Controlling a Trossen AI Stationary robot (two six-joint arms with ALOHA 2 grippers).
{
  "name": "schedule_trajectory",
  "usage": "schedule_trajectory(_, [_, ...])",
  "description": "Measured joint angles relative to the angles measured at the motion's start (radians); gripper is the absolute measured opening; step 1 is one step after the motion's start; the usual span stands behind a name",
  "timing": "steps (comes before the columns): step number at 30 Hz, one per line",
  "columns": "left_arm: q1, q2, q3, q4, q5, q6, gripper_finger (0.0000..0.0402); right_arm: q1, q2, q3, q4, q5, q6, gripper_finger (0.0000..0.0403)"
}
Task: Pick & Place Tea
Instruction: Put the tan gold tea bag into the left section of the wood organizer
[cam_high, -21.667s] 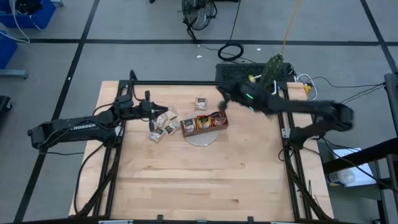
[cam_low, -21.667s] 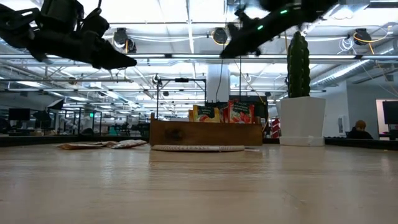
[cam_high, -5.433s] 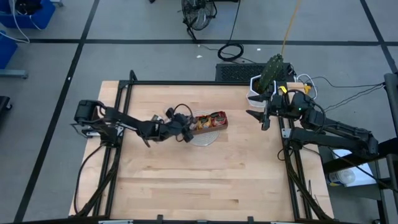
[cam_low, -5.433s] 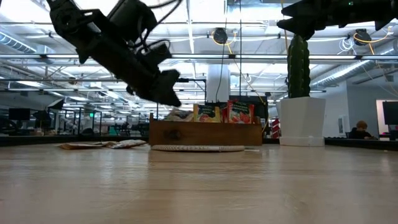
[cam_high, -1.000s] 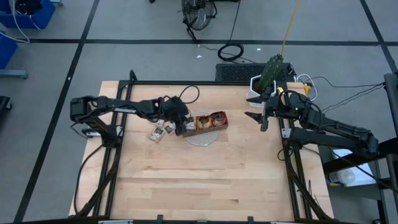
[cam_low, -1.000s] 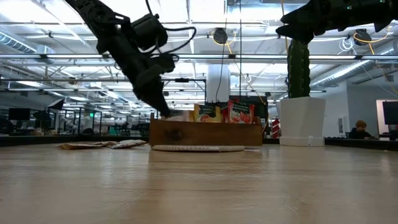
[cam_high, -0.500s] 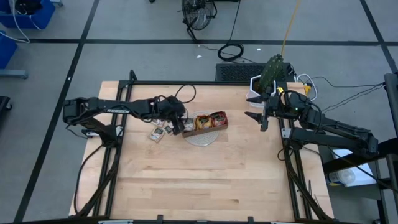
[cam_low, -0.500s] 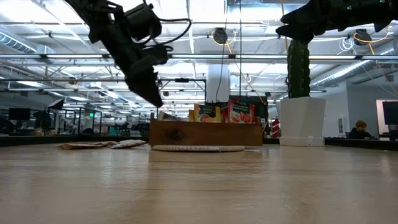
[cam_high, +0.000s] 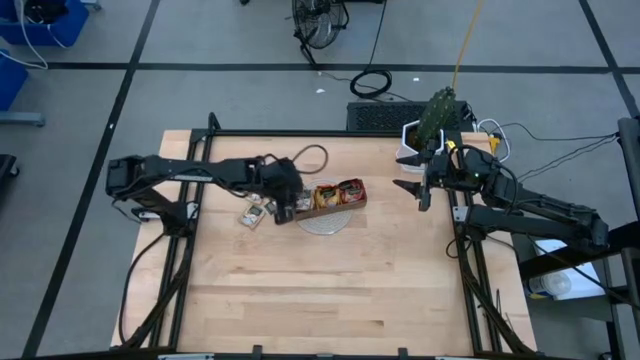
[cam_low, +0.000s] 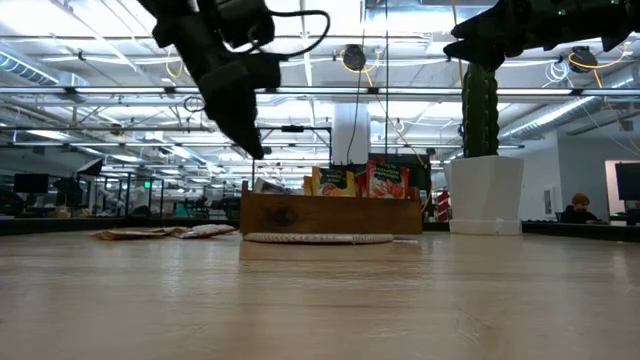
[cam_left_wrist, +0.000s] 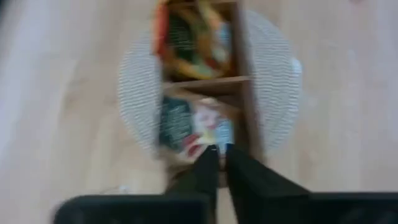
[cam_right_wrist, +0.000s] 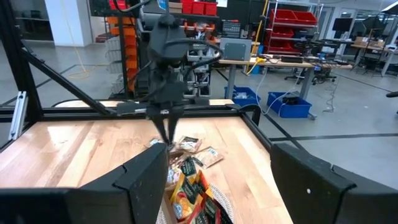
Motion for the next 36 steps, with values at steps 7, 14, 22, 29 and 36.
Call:
schedule_trajectory(7, [-0.015,0.145,0.104,-0.057,0.035,0.050,0.0004,0.000,0.001,0.000,-0.003,0.000,-0.001,0.0260])
schedule_trajectory(14, [-0.026,0.280,0.181,-0.102,0.069,0.081,0.0002,0.000,0.002,0.000,-0.009,-0.003,-0.008,0.0260])
schedule_trajectory(22, [-0.020,0.368,0.211,-0.139,0.070,0.096,0.0001,0.000,0.002,0.000,-0.022,-0.003,-0.019,0.0260])
schedule_trajectory(29, [0.010,0.392,0.210,-0.157,0.094,0.094,0.0001,0.000,0.002,0.000,-0.022,-0.003,-0.026,0.0260])
schedule_trajectory(36, [0.016,0.404,0.210,-0.144,0.015,0.071,0.0001,0.000,0.002,0.000,-0.022,-0.004,-0.026,0.0260])
